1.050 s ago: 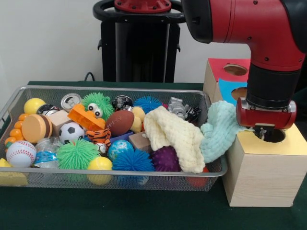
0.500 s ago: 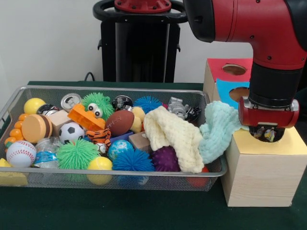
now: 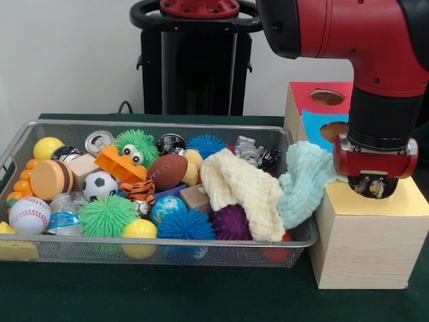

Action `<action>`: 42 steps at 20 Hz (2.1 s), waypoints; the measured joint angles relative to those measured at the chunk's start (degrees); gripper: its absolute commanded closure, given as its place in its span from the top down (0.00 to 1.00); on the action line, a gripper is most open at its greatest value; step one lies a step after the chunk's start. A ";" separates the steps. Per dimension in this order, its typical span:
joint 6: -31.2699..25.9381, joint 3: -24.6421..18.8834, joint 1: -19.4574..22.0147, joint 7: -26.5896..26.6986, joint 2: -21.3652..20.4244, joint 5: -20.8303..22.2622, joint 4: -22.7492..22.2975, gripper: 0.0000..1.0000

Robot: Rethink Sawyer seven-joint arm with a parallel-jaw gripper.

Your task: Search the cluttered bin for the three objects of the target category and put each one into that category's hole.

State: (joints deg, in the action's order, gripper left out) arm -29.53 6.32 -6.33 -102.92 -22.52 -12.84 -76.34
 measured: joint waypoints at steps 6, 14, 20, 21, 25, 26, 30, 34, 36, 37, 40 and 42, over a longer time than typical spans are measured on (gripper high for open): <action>-1.15 0.02 0.01 0.01 -0.41 0.01 -0.01 1.00; -4.74 0.02 0.14 0.01 -2.10 -0.15 -0.07 1.00; -8.05 0.24 0.30 0.01 -3.95 -0.08 -0.16 1.00; -8.05 0.22 0.30 0.01 -3.94 -0.08 -0.16 1.00; -8.05 0.23 0.31 0.01 -3.93 -0.08 -0.16 1.00; -8.05 0.23 0.31 0.01 -3.93 -0.09 -0.16 1.00; -8.05 0.23 0.31 0.01 -3.93 -0.08 -0.16 1.00; -8.05 0.24 0.31 0.01 -3.92 -0.09 -0.15 1.00; -8.05 0.24 0.31 0.01 -3.91 -0.09 -0.15 1.00; -8.05 0.24 0.31 0.01 -3.91 -0.09 -0.15 1.00; -8.04 0.29 0.30 0.00 -3.89 -0.09 -0.12 1.00; -7.86 0.41 0.21 0.00 -3.82 -0.09 -0.10 1.00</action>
State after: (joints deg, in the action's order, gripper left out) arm -37.39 6.73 -6.13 -102.92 -26.34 -12.93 -76.44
